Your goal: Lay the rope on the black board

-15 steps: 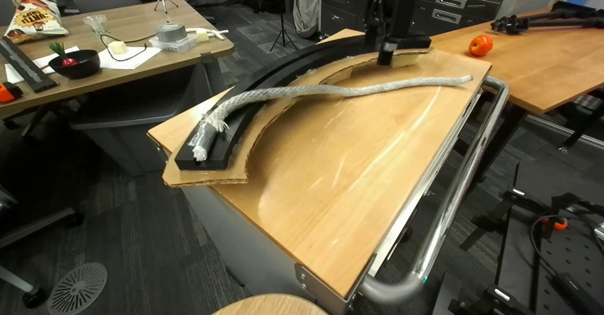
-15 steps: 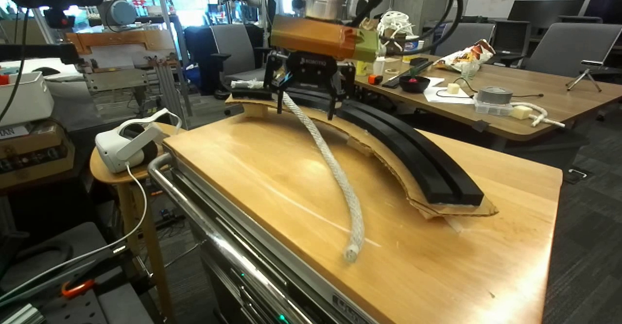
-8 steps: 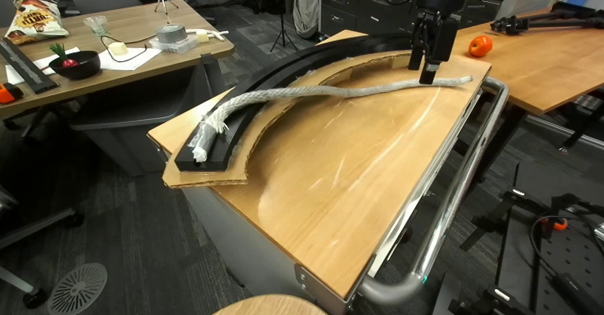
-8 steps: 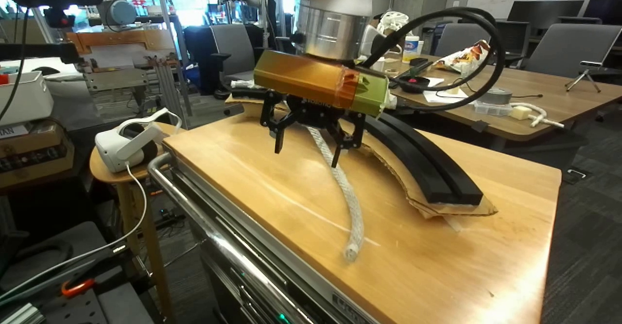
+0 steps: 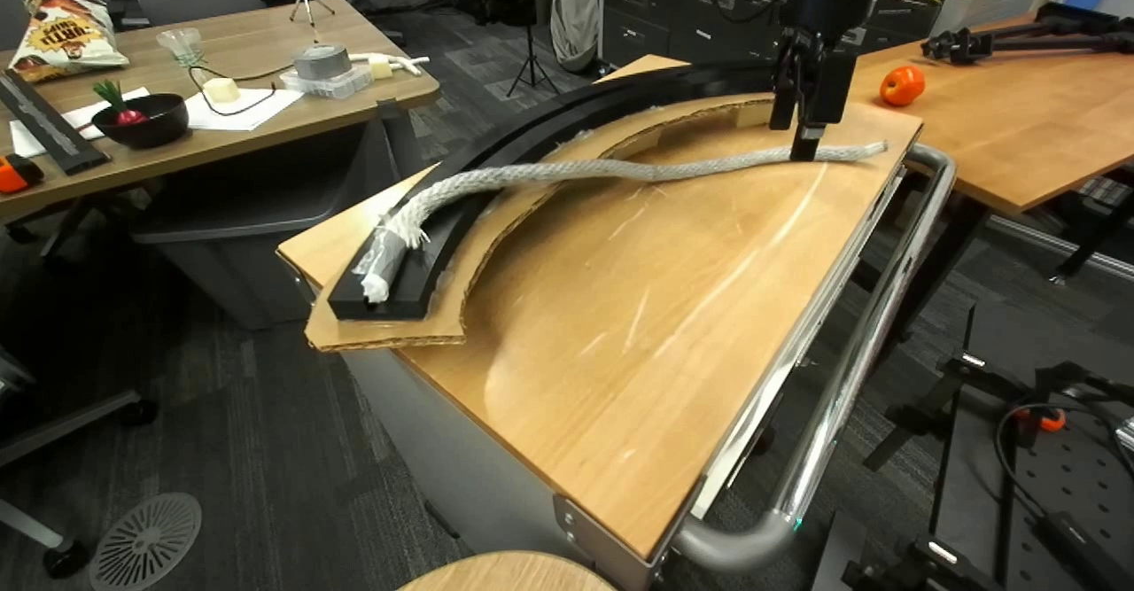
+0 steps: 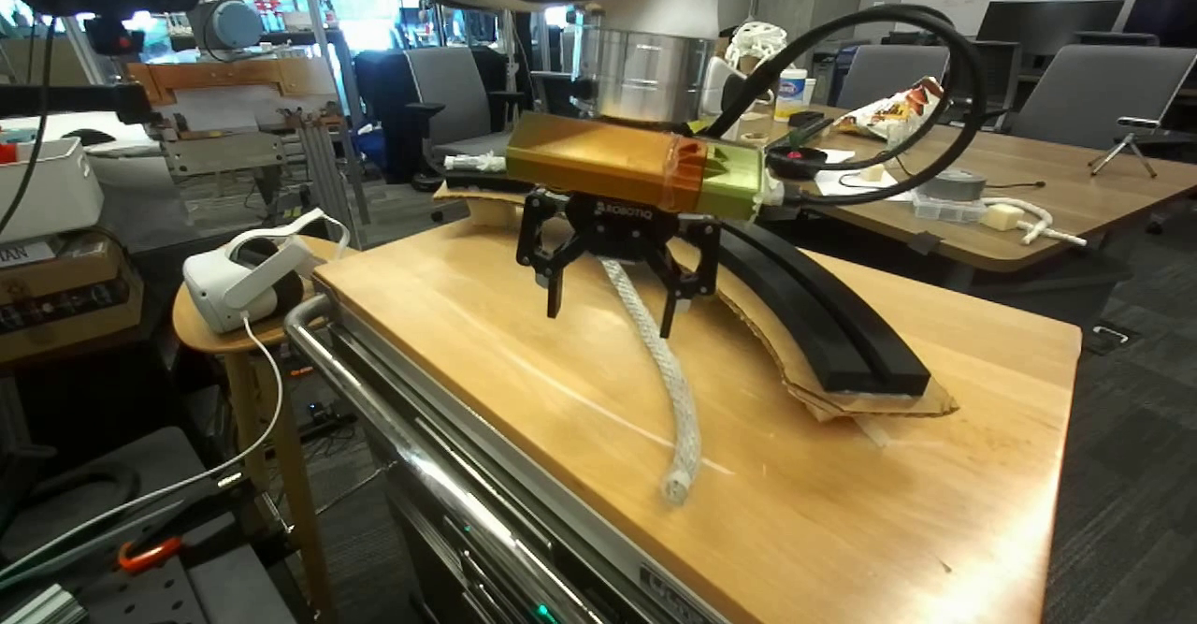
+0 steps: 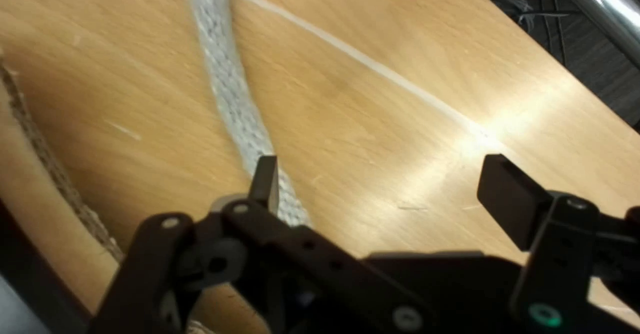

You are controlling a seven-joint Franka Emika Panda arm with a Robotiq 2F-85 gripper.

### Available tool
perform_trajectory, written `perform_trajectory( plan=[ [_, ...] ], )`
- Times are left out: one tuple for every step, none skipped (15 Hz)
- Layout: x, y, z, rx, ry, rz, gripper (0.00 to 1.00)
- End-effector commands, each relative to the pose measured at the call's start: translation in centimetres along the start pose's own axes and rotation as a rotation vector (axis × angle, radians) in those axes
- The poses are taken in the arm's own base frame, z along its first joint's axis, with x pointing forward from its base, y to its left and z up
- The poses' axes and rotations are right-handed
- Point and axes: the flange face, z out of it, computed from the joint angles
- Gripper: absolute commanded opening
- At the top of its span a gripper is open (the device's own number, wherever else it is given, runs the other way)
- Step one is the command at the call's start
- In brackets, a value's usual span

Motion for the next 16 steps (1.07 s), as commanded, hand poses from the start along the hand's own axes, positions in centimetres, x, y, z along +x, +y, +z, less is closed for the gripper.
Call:
perform_trajectory(
  plan=[
    [1.2,1.4,0.2,-0.088,-0.018,-0.008,1.00],
    [1.3,1.6,0.5,-0.093,-0.022,-0.010,1.00],
    [1.4,1.9,0.9,-0.095,-0.025,-0.011,1.00],
    [1.6,2.2,1.3,-0.083,-0.022,-0.011,1.00],
    [1.6,2.4,1.8,-0.065,-0.024,-0.006,1.00],
    [1.8,2.6,2.2,-0.048,-0.025,-0.004,0.99],
    [1.9,2.9,2.6,-0.047,-0.025,0.002,0.96],
    [1.9,3.2,2.9,-0.043,-0.028,0.006,0.95],
    [2.0,3.4,3.2,-0.036,-0.029,0.009,0.88],
    [2.0,3.5,3.5,-0.036,-0.031,0.012,0.84],
    [2.0,3.7,3.6,-0.038,-0.031,0.013,0.77],
    [2.0,3.9,3.8,-0.040,-0.034,0.015,0.67],
    [2.0,4.0,3.9,-0.039,-0.033,0.016,0.60],
    [2.1,4.2,3.7,-0.043,-0.030,0.018,0.42],
    [2.0,4.4,3.6,-0.044,-0.030,0.021,0.36],
    [2.0,4.5,3.4,-0.045,-0.029,0.022,0.29]
  ],
)
